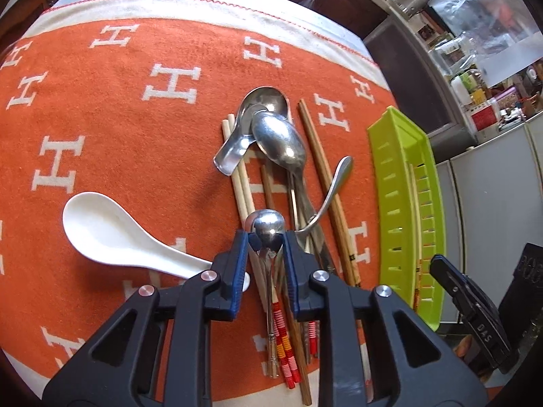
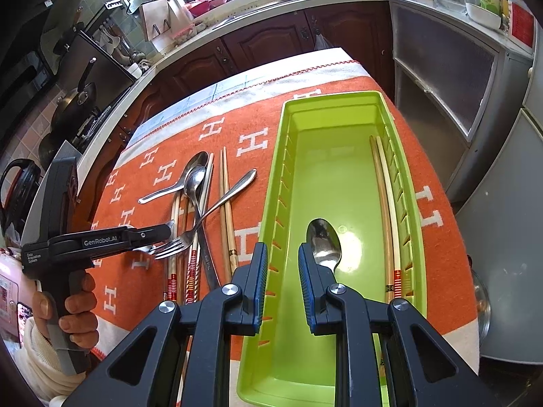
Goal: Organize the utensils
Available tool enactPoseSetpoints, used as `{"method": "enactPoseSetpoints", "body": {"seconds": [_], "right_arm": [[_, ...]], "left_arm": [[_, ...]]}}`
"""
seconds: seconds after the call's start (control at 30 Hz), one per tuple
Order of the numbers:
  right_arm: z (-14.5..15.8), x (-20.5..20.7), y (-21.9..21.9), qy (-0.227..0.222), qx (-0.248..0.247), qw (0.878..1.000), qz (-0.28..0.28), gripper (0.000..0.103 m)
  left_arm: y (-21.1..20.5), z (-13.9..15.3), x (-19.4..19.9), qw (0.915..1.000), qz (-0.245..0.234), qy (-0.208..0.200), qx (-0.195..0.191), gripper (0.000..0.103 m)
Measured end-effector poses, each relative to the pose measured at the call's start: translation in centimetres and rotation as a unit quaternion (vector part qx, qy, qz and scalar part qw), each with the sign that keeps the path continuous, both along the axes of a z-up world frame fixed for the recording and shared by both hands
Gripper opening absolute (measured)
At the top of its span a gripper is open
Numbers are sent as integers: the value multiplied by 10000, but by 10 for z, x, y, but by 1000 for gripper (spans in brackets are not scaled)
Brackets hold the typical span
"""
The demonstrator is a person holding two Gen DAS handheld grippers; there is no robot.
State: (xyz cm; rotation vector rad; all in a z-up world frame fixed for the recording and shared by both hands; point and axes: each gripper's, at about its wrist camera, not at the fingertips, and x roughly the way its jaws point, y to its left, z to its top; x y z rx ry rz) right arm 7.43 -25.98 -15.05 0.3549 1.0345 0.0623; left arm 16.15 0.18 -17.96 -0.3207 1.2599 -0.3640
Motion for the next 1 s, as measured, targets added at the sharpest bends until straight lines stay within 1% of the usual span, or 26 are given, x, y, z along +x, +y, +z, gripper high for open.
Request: {"method": "enactPoseSetpoints", "body": {"seconds": [0.07, 0.13, 0.2, 0.3, 0.47, 0.57, 0.77, 0.87, 0.97, 1.0], "right_arm": [[0, -1, 0, -1, 24, 10000, 1, 20], [0, -2, -1, -7, 49, 10000, 8, 20], [0, -2, 0, -14, 66, 10000, 20, 20], [1, -3, 0, -31, 77, 9999, 55, 20], [4, -5, 2, -66, 85, 9999, 80, 20], [4, -8, 1, -77, 105, 9999, 42, 20], [1, -8, 0, -24, 138, 9999, 33, 20], [1, -7, 1, -24, 144, 9999, 44, 20], [0, -6, 1, -20, 141, 9999, 64, 20], [0, -7, 2, -17, 140, 9999, 64, 20]], "left_arm": [[3, 8, -6, 9997, -52, -181, -180, 17], [4, 15, -11, 9988, -147, -368, -295, 0], [5, 19, -14, 9980, -214, -440, -407, 0], [5, 20, -16, 9979, -259, -480, -359, 0], [5, 7, -13, 9985, -311, -159, -411, 0], [2, 1, -11, 9989, -330, -149, -311, 0], [-13, -7, -11, 9978, -659, -114, -21, 0], [-22, -7, -11, 9958, -820, -273, 286, 0], [-28, -2, -8, 9928, -984, -487, 468, 0], [-31, 1, -6, 9911, -1095, -566, 497, 2]]}}
